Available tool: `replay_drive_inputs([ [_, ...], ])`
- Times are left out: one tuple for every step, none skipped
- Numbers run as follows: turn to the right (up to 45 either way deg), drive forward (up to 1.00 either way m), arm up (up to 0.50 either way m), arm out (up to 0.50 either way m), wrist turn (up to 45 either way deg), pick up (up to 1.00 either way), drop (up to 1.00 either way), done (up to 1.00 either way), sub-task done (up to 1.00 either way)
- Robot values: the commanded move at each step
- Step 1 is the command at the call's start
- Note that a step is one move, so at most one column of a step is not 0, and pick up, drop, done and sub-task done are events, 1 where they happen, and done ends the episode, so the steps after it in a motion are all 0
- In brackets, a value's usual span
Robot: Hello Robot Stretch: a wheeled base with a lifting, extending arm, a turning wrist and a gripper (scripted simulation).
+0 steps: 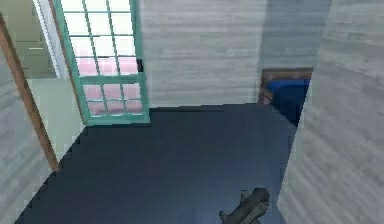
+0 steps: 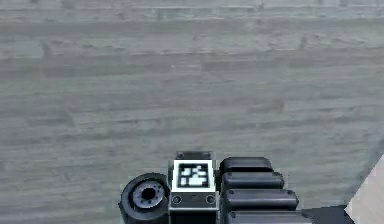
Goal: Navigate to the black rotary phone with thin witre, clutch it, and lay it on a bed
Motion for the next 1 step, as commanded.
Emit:
replay_drive_inputs([
  [3.0,0.0,0.0,0.0,0.0,0.0,0.0,0.0,0.0],
])
